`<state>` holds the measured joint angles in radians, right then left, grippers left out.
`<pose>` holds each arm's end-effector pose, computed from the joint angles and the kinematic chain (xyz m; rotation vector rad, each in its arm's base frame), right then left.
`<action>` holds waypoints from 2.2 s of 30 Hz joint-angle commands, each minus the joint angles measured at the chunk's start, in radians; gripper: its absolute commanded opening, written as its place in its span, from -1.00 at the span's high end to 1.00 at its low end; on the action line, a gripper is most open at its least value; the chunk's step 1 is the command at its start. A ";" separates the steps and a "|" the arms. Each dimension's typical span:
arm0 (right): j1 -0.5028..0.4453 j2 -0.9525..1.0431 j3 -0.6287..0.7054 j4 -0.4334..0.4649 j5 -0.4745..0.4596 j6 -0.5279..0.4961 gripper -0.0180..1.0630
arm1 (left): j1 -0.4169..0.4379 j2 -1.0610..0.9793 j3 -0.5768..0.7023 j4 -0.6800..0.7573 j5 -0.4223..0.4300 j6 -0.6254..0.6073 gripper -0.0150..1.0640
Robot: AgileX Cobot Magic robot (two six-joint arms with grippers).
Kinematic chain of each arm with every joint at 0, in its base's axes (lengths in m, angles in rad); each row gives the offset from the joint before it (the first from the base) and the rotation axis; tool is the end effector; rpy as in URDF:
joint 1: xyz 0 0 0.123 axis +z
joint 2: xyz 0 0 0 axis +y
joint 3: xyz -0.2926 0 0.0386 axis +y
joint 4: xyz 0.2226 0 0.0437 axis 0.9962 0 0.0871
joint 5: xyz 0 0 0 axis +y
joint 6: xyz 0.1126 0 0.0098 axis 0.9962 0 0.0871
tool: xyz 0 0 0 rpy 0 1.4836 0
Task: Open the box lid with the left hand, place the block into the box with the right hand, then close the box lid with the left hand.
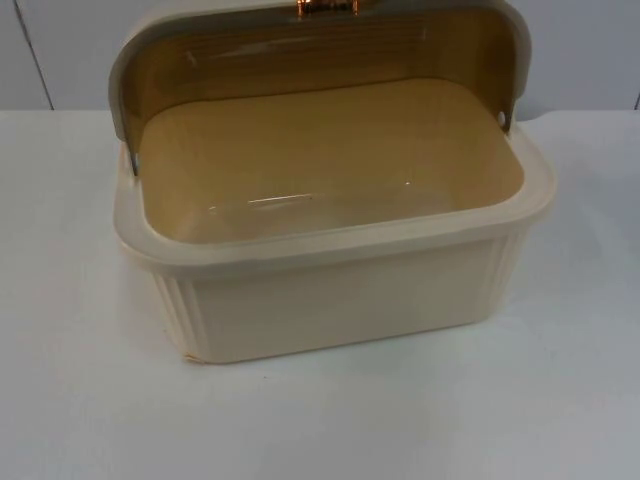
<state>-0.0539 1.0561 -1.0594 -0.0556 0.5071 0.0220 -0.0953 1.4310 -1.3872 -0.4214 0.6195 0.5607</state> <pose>0.2149 -0.0146 0.3954 0.0446 1.9869 -0.0789 0.3123 -0.0568 0.3962 0.4601 2.0415 -0.1823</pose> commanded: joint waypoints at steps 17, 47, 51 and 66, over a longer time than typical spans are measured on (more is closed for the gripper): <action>-0.004 -0.002 -0.003 -0.001 -0.010 -0.012 -0.97 | -0.251 0.321 -0.386 0.174 0.101 0.392 -0.92; -0.004 -0.002 -0.003 -0.012 -0.018 -0.014 -0.97 | -0.365 0.453 -0.381 0.298 0.081 0.536 0.32; -0.004 -0.002 -0.003 -0.012 -0.018 -0.014 -0.97 | -0.365 0.453 -0.381 0.295 0.100 0.530 0.90; -0.004 -0.002 -0.003 -0.012 -0.018 -0.014 -0.97 | -0.365 0.453 -0.381 0.185 0.216 0.574 0.98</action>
<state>-0.0539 1.0561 -1.0594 -0.0618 0.5029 0.0182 -0.4566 1.8815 -1.7625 -0.2135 0.8241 1.1287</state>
